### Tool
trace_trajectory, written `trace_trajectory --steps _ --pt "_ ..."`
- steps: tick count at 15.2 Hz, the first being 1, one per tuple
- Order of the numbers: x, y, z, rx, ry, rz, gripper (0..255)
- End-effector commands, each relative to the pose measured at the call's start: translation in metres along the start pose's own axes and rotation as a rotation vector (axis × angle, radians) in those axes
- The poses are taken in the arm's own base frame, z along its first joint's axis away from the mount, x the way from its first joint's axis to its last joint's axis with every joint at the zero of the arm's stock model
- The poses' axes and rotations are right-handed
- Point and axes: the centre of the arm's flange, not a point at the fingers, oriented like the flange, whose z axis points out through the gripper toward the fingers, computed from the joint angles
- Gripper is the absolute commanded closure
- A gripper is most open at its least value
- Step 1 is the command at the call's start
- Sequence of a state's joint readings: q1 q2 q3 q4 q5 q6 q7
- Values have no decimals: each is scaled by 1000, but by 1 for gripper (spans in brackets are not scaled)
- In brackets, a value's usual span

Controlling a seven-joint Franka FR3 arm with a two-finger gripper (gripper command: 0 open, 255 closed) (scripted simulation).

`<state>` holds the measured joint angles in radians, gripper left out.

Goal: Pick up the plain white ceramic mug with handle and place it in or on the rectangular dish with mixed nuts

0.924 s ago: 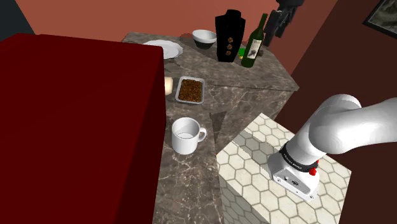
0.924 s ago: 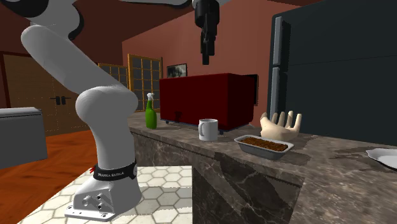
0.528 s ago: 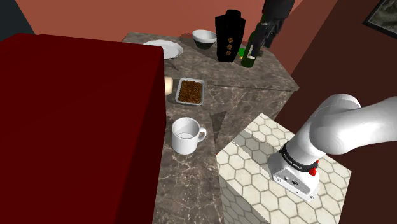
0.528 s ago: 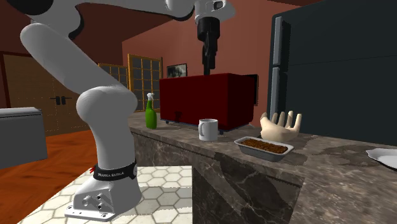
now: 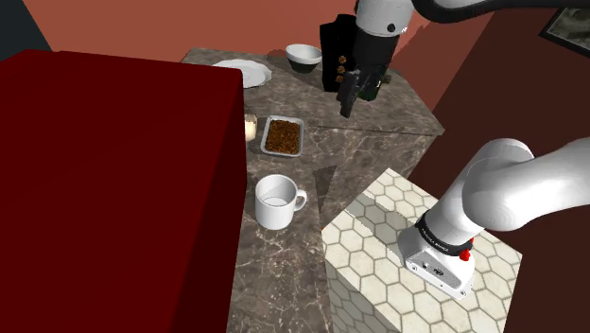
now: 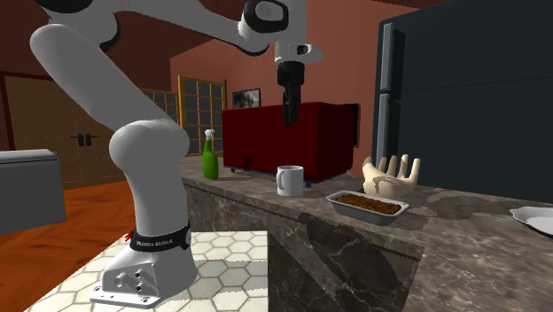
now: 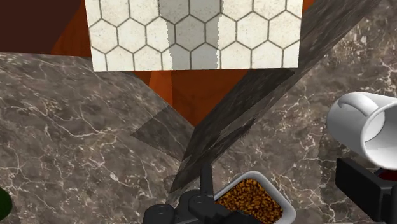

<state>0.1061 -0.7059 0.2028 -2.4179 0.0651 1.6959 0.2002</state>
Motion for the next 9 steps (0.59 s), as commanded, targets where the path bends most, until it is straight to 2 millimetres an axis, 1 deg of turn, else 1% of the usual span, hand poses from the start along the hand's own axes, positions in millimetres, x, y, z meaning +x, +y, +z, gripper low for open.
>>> trace_trajectory --steps 1,9 --pt "6 -23 13 8 -3 1 0" --pt "23 -112 61 34 -19 -2 0"
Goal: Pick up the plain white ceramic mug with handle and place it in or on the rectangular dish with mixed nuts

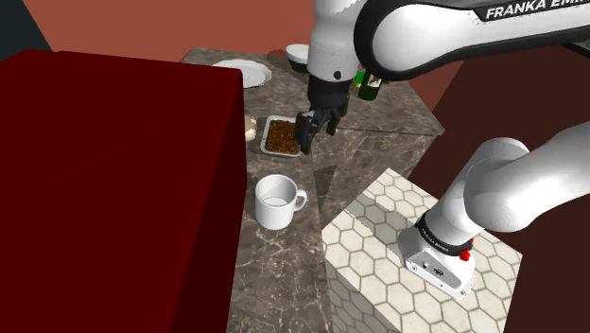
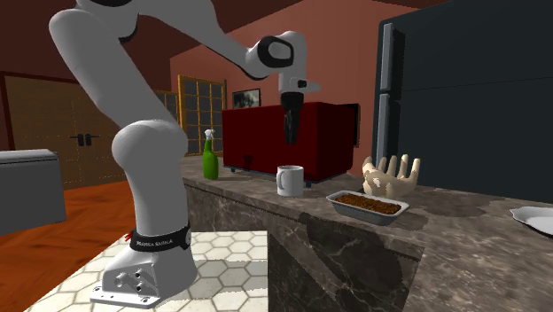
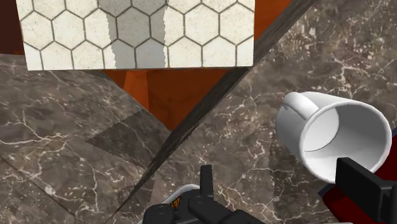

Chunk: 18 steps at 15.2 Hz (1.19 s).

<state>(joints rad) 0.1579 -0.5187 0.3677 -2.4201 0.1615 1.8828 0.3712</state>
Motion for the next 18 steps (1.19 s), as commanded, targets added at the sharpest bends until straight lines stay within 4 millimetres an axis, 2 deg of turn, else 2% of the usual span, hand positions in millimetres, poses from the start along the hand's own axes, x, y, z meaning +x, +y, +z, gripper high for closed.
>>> trace_trajectory --steps 1,12,18 --pt "5 -22 12 8 -3 0 0" --pt "29 -144 78 44 -24 -3 0" --pt "29 -149 106 45 -25 -4 0"
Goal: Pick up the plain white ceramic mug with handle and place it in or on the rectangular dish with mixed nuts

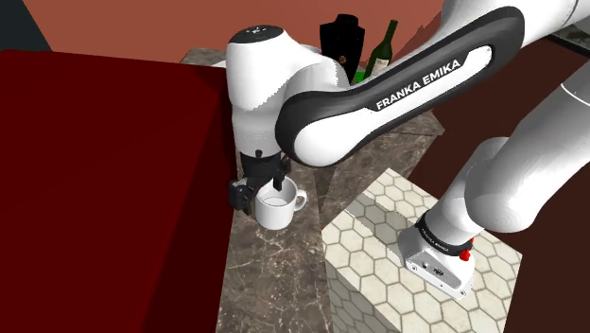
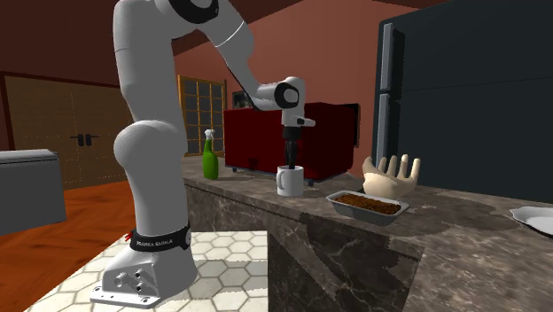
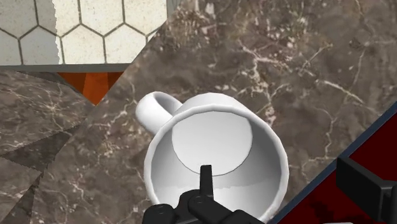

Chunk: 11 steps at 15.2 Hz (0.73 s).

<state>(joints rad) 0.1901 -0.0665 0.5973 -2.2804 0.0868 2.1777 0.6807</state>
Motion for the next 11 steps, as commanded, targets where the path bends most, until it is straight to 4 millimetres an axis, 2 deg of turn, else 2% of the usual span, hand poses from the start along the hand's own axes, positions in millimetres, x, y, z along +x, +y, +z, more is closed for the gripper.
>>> trace_trajectory --steps 1,2,10,11 --pt "0 -3 14 9 3 -1 0" --pt "0 -3 22 9 3 -1 0" --pt "0 -3 22 9 3 -1 0" --pt "0 -3 22 9 3 -1 255"
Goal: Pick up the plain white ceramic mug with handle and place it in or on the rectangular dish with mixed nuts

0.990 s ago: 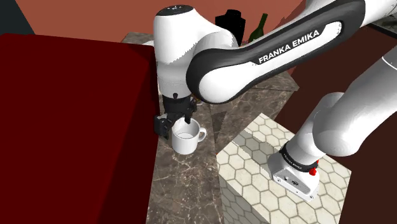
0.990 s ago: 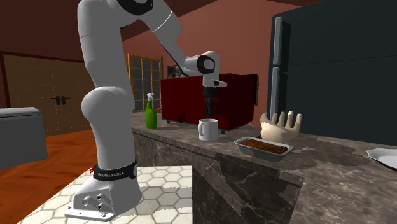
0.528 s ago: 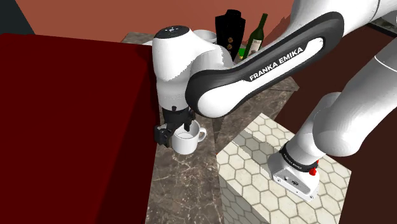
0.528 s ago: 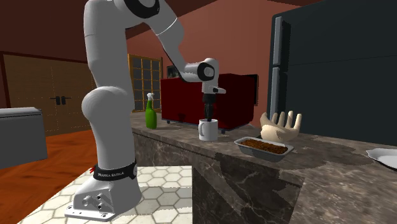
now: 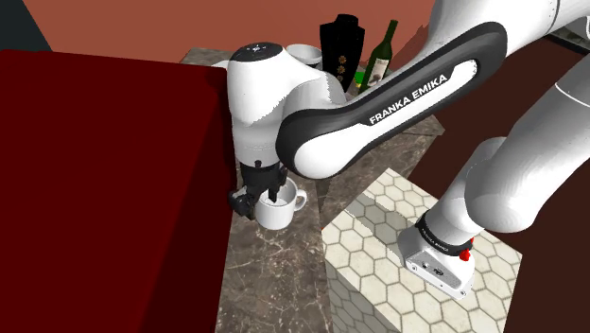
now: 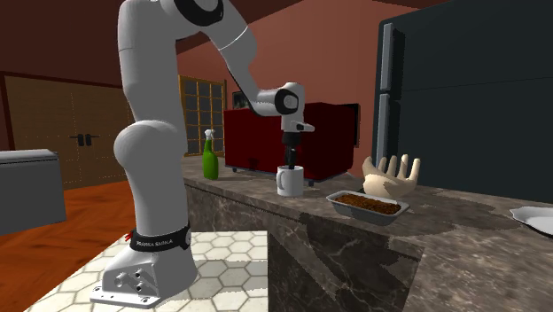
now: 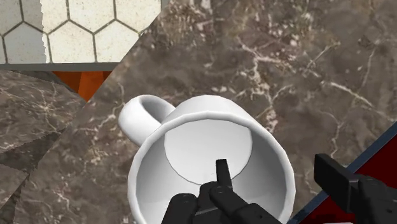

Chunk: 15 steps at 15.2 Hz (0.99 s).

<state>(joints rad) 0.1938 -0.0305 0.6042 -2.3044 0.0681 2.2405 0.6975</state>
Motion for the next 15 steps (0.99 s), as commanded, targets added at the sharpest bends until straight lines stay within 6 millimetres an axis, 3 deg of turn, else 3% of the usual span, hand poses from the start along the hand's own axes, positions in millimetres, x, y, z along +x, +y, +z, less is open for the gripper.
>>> trace_trajectory --steps 1,9,15 --pt "1 0 3 3 -2 2 255" --pt "1 0 2 3 -2 2 255" --pt "-1 0 -30 3 -2 2 255"
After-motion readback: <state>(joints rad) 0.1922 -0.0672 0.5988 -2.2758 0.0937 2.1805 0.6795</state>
